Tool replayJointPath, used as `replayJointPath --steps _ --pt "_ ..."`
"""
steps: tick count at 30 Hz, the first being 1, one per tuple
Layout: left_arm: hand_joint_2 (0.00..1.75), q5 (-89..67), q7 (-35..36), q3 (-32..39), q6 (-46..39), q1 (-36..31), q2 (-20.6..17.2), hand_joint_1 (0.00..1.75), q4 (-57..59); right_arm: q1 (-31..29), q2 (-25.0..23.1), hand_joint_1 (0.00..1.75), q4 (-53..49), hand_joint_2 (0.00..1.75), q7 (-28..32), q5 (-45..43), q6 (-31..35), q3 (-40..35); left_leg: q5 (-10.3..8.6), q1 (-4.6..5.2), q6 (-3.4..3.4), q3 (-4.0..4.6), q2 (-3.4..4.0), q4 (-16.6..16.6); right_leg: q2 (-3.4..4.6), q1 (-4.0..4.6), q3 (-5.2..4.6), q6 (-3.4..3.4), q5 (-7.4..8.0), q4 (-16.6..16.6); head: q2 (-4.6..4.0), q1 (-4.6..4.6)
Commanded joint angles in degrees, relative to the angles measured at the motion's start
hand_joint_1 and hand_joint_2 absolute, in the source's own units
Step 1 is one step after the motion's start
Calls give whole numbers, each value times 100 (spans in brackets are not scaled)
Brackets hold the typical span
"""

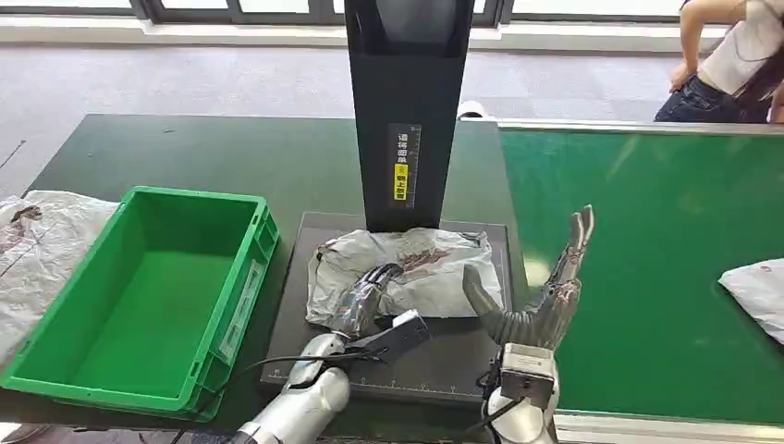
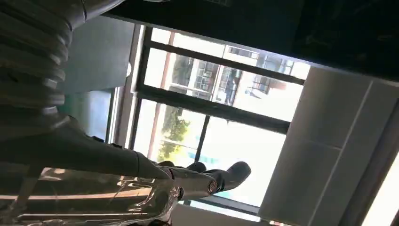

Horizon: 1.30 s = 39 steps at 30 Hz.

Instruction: Moved the parcel from conveyor to table for the left to box.

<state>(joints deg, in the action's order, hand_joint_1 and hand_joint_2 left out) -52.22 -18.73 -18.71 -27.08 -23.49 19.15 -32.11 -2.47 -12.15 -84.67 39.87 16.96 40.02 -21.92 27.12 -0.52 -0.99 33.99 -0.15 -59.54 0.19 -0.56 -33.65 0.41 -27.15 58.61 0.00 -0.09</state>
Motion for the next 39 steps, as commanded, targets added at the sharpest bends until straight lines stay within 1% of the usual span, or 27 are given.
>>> replayJointPath --steps 1,10,14,39 --pt "175 -137 204 -289 -18 -214 -140 175 499 -146 234 0 301 175 13 -41 -2 8 -9 0 3 -16 1 21 -2 1 17 -1 10 -22 0 0" --pt "175 -352 345 -142 -97 -187 -123 175 382 -158 203 0 302 175 13 -53 -2 29 -8 1 3 -19 7 21 3 1 18 -2 10 -21 0 0" --pt "175 -560 391 60 -747 -91 -149 175 104 -111 202 0 283 175 13 -35 -2 40 -9 0 3 -19 7 23 3 1 19 -2 11 -23 0 0" --pt "175 -560 391 60 -747 -91 -149 175 104 -111 202 0 283 175 13 -35 -2 40 -8 0 3 -16 6 20 2 1 16 -2 9 -19 0 0"
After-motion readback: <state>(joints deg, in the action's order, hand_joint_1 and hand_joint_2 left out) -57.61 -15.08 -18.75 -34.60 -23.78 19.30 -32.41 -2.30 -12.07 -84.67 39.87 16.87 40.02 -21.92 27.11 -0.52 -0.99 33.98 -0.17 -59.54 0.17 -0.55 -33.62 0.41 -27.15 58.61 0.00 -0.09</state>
